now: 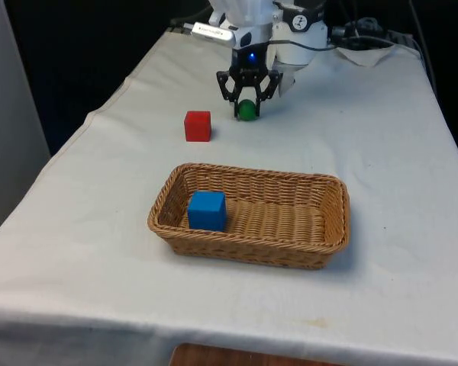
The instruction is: Place all non-red objects into the basket.
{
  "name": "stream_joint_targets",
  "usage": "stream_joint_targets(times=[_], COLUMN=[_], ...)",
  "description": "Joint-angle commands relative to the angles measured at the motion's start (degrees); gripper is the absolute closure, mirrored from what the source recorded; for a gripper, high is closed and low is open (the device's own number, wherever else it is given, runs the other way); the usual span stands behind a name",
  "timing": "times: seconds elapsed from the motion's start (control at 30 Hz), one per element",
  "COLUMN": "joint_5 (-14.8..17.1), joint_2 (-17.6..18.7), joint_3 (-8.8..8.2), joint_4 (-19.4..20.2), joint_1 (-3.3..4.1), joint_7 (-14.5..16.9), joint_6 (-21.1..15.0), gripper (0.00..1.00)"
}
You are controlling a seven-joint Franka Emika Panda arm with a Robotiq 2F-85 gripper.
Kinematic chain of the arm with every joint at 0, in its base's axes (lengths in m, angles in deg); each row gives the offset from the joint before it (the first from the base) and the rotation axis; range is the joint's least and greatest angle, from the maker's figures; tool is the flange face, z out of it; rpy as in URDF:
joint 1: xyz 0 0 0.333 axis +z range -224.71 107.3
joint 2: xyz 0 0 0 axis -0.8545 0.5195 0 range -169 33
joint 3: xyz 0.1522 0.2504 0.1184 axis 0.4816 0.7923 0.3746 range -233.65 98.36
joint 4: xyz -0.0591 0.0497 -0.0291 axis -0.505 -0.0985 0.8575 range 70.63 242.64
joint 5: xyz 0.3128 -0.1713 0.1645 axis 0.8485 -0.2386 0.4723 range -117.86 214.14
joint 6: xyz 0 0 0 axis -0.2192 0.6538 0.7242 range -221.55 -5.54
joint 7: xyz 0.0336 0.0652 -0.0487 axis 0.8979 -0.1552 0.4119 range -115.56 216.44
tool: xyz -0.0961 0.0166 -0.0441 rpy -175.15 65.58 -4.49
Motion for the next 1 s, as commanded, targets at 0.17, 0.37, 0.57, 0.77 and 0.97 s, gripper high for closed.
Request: stream_joint_targets(times=[0.17,0.37,0.57,0.77,0.97], joint_5=[-1.8,-2.1,-2.3,-2.1,-1.8], joint_2=[-3.1,-5.3,-8.5,-10.1,-11.8], joint_3=[-0.92,-0.11,2.52,3.78,5.21], joint_4=[0.1,-0.2,-1.5,-3.0,-5.3], joint_1=[0.34,0.57,0.52,0.63,0.69], joint_7=[-0.9,-1.9,-4.3,-5.3,-6.4], joint_6=[2.2,4.1,7.0,9.3,12.5], gripper=[1.00,1.00,1.00,1.00,1.00])
